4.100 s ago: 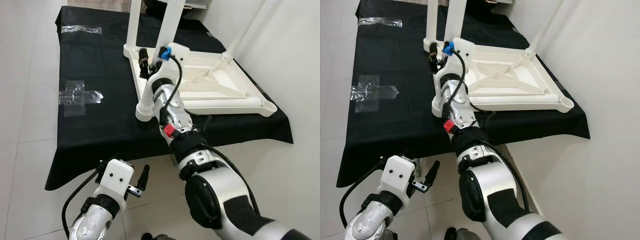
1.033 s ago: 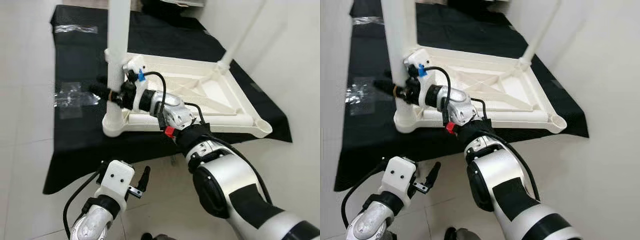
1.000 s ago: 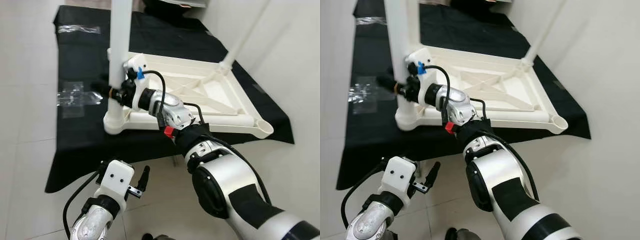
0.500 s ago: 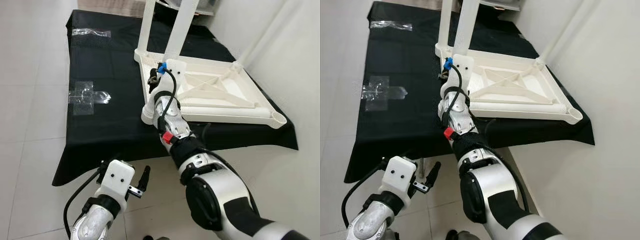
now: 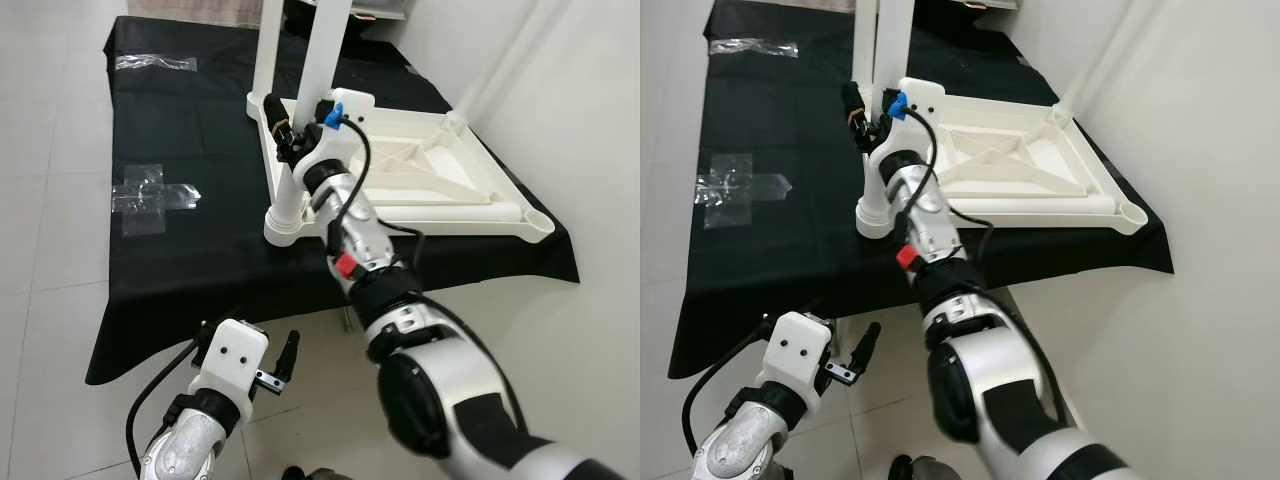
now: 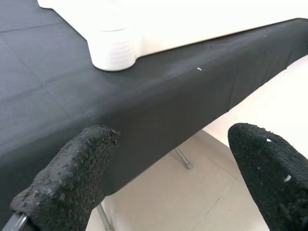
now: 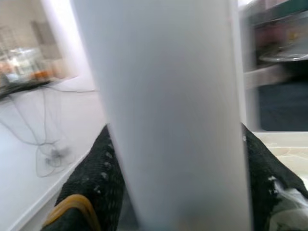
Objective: Building children table
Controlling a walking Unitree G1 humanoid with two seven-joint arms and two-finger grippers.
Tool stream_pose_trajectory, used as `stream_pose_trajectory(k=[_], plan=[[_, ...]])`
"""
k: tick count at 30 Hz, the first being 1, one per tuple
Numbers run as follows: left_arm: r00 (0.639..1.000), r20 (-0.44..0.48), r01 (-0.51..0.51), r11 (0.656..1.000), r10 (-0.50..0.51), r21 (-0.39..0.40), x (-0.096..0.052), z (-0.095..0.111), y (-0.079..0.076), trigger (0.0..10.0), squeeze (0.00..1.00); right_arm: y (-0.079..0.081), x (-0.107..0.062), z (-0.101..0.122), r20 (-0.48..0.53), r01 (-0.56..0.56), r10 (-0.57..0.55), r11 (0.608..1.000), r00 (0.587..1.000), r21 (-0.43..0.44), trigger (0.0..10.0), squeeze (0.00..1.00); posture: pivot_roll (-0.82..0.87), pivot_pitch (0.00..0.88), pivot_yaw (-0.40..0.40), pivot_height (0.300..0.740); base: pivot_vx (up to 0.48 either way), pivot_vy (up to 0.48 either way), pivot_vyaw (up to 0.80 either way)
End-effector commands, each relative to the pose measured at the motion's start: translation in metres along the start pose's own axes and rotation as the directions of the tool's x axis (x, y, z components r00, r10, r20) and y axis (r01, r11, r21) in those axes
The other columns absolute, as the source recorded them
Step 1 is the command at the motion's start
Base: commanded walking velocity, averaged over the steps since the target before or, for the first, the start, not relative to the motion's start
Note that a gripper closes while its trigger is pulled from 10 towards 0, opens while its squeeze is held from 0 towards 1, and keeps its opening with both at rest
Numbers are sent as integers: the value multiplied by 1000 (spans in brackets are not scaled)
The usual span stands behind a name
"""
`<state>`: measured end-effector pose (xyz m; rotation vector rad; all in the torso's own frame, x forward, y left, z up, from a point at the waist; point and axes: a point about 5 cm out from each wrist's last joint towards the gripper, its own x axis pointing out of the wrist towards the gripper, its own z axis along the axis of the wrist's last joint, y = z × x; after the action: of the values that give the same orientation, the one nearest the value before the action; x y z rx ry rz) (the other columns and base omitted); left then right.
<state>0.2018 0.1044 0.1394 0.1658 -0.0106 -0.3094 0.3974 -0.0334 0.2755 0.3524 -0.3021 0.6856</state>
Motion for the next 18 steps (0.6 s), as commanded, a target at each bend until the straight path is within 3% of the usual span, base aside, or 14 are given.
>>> stream_pose_trajectory(k=[1, 2, 3, 4, 6, 7, 8, 9, 11, 13, 14, 15, 16, 18], plan=[[1000, -6, 19, 1000, -19, -12, 1, -2, -4, 10000, 0, 4, -5, -7, -99, -261, 270, 961, 958, 96, 10000, 0, 138, 143, -227, 740, 0, 0, 0], [1000, -6, 18, 1000, -18, -12, 1, -2, -4, 10000, 0, 3, -9, -8, -133, -336, 353, 933, 926, 129, 10000, 0, 138, 143, -228, 740, 0, 0, 0], [1000, -6, 18, 1000, -18, -12, 1, -2, -4, 10000, 0, 3, -9, -8, -133, -336, 353, 933, 926, 129, 10000, 0, 138, 143, -228, 740, 0, 0, 0], [1000, -6, 18, 1000, -18, -11, 1, -2, -5, 10000, 0, 4, -14, -13, -206, -419, 445, 894, 871, 161, 10000, 0, 139, 142, -229, 740, 0, 0, 0], [1000, -8, 17, 1000, -17, -11, 0, -2, -5, 10000, 0, 12, -25, -24, -312, -604, 629, 775, 712, 186, 10000, 0, 146, 145, -230, 740, 0, 0, 0], [1000, -8, 17, 1000, -17, -11, 0, -2, -5, 10000, 0, 12, -25, -24, -312, -604, 629, 775, 712, 186, 10000, 0, 146, 145, -230, 740, 0, 0, 0], [1000, -9, 16, 1000, -16, -11, 0, -2, -5, 10000, 0, 18, -28, -28, -334, -653, 682, 727, 651, 211, 10000, 0, 147, 145, -229, 740, 0, 0, 0], [1000, -9, 16, 1000, -16, -11, 0, -2, -5, 10000, 0, 18, -28, -28, -334, -653, 682, 727, 651, 211, 10000, 0, 147, 145, -229, 740, 0, 0, 0], [1000, -10, 15, 1000, -15, -10, 0, -2, -5, 10000, 0, 28, -27, -35, -354, -699, 715, 688, 604, 196, 10000, 0, 148, 148, -232, 740, 0, 0, 0], [1000, -11, 14, 1000, -15, -10, 0, -2, -5, 10000, 0, 32, -26, -37, -363, -707, 710, 687, 603, 169, 10000, 0, 148, 148, -232, 740, 0, 0, 0], [1000, -10, 14, 1000, -14, -11, 0, -2, -5, 10000, 0, 35, -21, -41, -384, -687, 668, 718, 638, 109, 10000, 0, 148, 146, -235, 740, 0, 0, 0], [1000, -10, 13, 1000, -13, -12, 0, -2, -5, 10000, 0, 37, -14, -42, -377, -617, 589, 785, 715, 57, 0, 0, 148, 149, -237, 740, 0, 0, 0], [1000, -10, 13, 1000, -13, -12, 0, -2, -5, 10000, 0, 37, -14, -42, -377, -617, 589, 785, 715, 57, 0, 0, 148, 149, -237, 740, 0, 0, 0], [1000, -10, 13, 1000, -13, -13, 0, -2, -4, 10000, 0, 38, -2, -40, -333, -468, 434, 883, 837, -26, 0, 0, 147, 158, -233, 740, 0, 0, 0]])
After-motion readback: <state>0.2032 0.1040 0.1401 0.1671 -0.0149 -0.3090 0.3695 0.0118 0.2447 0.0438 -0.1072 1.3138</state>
